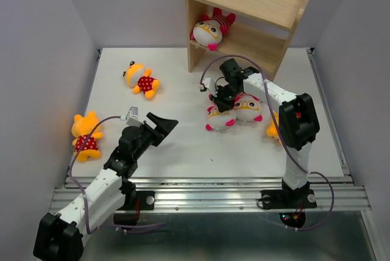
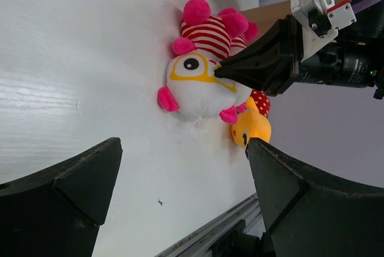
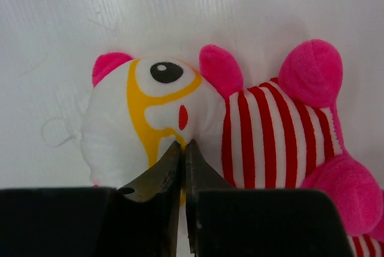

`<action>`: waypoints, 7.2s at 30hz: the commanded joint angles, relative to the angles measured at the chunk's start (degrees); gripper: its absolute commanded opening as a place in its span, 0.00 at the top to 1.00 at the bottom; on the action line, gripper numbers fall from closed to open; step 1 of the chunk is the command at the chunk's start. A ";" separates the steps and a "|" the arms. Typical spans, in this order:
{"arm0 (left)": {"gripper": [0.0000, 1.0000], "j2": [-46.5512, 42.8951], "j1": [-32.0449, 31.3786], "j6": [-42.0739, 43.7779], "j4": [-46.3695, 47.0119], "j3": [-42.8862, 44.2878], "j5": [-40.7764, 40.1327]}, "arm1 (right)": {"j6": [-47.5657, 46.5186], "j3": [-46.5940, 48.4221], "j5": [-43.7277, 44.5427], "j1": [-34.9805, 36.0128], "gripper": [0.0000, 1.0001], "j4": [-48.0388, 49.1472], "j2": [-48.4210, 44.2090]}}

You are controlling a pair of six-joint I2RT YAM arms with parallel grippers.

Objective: Place and organize the stuffed toys onto the shelf

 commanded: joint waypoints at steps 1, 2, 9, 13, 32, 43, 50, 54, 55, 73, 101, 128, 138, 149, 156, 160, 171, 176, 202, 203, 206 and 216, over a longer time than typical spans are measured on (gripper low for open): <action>0.04 4.01 0.14 -8.49 12.87 -2.09 3.95 | 4.98 0.88 -0.27 -0.17 0.97 -0.99 2.55; 0.04 4.03 0.14 -10.09 12.90 -2.36 4.22 | 5.68 1.05 -0.29 -0.17 0.99 -1.08 2.37; 0.05 8.60 0.06 -20.90 18.88 -2.45 3.78 | 22.35 1.85 -11.28 -0.17 0.99 6.98 -3.60; 0.07 11.23 0.14 -25.39 19.32 -1.13 4.13 | 39.30 -2.89 -11.29 0.36 0.99 21.74 -8.69; 0.11 32.23 -1.44 -26.45 22.57 11.35 8.17 | 54.91 -12.48 -5.21 6.95 0.99 38.20 -15.56; 0.93 33.64 -1.44 -21.81 23.36 12.67 6.50 | 49.92 -12.83 -12.15 6.95 0.99 36.28 -16.96; 1.00 32.60 -1.53 -3.80 16.62 17.76 5.72 | 32.60 -7.48 -10.60 6.95 0.31 26.26 -18.81; 1.00 29.70 -1.44 8.57 11.78 20.75 3.69 | 23.37 -2.65 -5.57 4.15 0.07 20.21 -20.92; 1.00 29.17 -1.44 8.61 11.24 21.28 3.69 | 21.61 -1.42 -6.61 3.09 0.03 18.62 -21.44; 1.00 34.25 -2.84 12.04 14.57 40.77 11.95 | 26.69 17.22 -17.43 -12.56 0.01 15.96 -29.27; 1.00 76.62 -8.56 18.63 16.42 88.60 3.61 | 30.73 11.78 -18.93 -21.97 0.00 20.36 -34.10; 0.25 78.04 -9.09 23.99 7.81 92.83 -1.14 | 32.41 7.03 -19.72 -23.55 0.00 21.94 -34.89; 0.25 66.72 -9.00 29.79 8.16 82.56 -1.58 | 31.71 5.28 -21.38 -23.55 0.00 21.42 -36.03; 0.04 38.44 -7.42 36.04 10.71 52.95 -7.10 | -2.52 0.54 -31.33 -23.55 0.00 -10.12 -33.31; 0.01 20.93 -3.20 27.44 12.29 30.18 -6.87 | -24.55 -12.38 -23.95 -21.36 0.00 -17.45 -32.34; 0.04 15.46 -2.06 21.81 12.20 21.83 -2.38 | -21.22 -18.45 -15.78 -18.54 0.00 -6.62 -32.35; 0.11 5.35 -2.14 7.13 14.31 4.07 1.23 | -20.41 -21.19 -0.57 -16.34 0.02 12.18 -21.99; 0.11 3.85 -2.23 3.87 15.71 0.90 1.84 | -19.98 -19.08 1.29 -16.34 0.05 13.77 -18.38; 0.12 29.60 -6.36 -10.63 33.47 7.83 10.55 | 38.44 -28.12 -8.93 -2.22 0.99 38.61 -25.40; 0.12 30.04 -6.45 -11.16 33.47 8.79 10.55 | 41.43 -28.30 -3.25 -0.89 0.99 39.77 -25.40; 0.12 31.27 -6.80 -12.04 32.68 10.38 9.85 | 48.05 -27.43 3.83 3.78 0.99 41.19 -24.70; 0.15 34.09 -6.98 -9.14 22.76 15.04 7.47 | 53.41 -24.88 2.34 7.21 0.99 41.72 -24.00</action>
